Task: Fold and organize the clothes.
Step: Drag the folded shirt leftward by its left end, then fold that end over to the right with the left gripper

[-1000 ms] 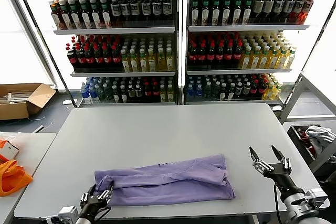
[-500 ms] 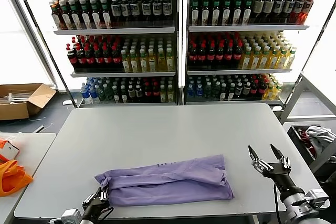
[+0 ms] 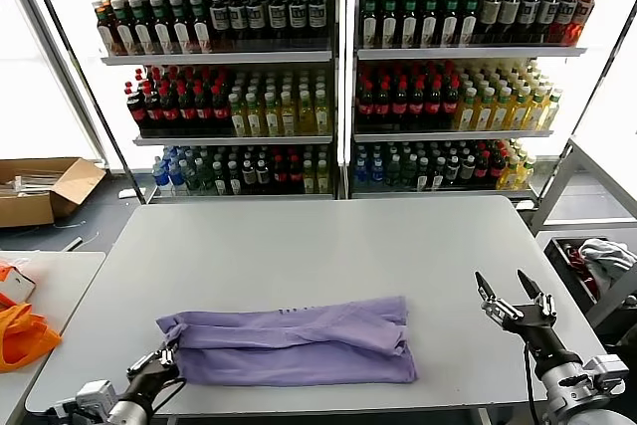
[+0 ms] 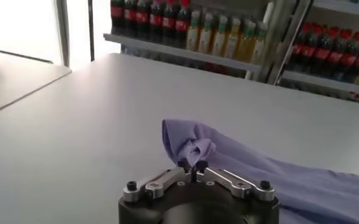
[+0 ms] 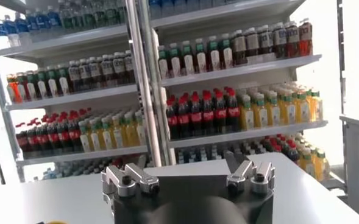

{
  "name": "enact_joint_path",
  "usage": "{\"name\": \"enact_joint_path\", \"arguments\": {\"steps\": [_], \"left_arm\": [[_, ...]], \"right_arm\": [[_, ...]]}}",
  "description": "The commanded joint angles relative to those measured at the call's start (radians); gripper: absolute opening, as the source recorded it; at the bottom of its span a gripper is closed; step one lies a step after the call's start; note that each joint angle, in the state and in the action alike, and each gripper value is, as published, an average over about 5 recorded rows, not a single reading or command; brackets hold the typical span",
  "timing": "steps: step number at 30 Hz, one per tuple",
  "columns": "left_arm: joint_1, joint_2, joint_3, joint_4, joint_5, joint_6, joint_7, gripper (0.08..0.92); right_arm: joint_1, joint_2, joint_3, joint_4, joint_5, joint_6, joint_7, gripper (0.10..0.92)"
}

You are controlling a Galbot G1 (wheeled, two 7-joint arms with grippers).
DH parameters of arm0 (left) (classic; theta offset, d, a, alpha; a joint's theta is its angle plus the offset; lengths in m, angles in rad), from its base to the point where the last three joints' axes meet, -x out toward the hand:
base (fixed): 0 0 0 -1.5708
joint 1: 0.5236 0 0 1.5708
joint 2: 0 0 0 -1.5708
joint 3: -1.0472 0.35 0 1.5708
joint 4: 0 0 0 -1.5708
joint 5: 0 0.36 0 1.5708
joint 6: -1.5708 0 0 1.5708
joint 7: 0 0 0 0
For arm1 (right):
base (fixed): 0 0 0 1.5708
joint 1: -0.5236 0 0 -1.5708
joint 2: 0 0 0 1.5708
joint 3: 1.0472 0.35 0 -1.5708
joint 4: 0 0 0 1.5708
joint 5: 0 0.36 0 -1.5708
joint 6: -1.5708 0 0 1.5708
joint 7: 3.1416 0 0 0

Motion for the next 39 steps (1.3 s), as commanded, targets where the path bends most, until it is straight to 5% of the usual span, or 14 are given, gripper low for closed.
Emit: {"name": "enact_joint_path", "arguments": {"steps": [1, 7, 11, 19, 26, 39], "left_arm": [[-0.037, 0.307, -0.364, 0.125, -0.171, 0.007, 0.122, 0.102], [-0.061, 0.463, -0.464, 0.253, -0.240, 0.021, 0.184, 0.102], [-0.084, 0.499, -0.418, 0.223, -0.284, 0.060, 0.173, 0.102], [-0.162, 0.355, -0.128, 0.006, -0.418, 0.093, 0.042, 0.102], [-0.146, 0.245, 0.134, -0.058, -0.427, 0.069, 0.013, 0.102], [-0.164, 0.136, 0.241, -0.063, -0.459, 0.068, -0.030, 0.102]], "right_arm": [[-0.001, -0.001, -0.002, -0.001, 0.007, 0.004, -0.009, 0.823], [-0.002, -0.006, -0.008, -0.004, 0.011, 0.014, -0.023, 0.823], [0.005, -0.007, -0.013, -0.011, 0.011, 0.021, -0.033, 0.823], [0.006, -0.005, -0.023, -0.021, 0.008, 0.025, -0.037, 0.823], [-0.001, 0.000, -0.024, -0.019, 0.005, 0.022, -0.036, 0.823], [0.001, 0.008, -0.042, -0.010, 0.000, 0.014, -0.031, 0.823]]}}
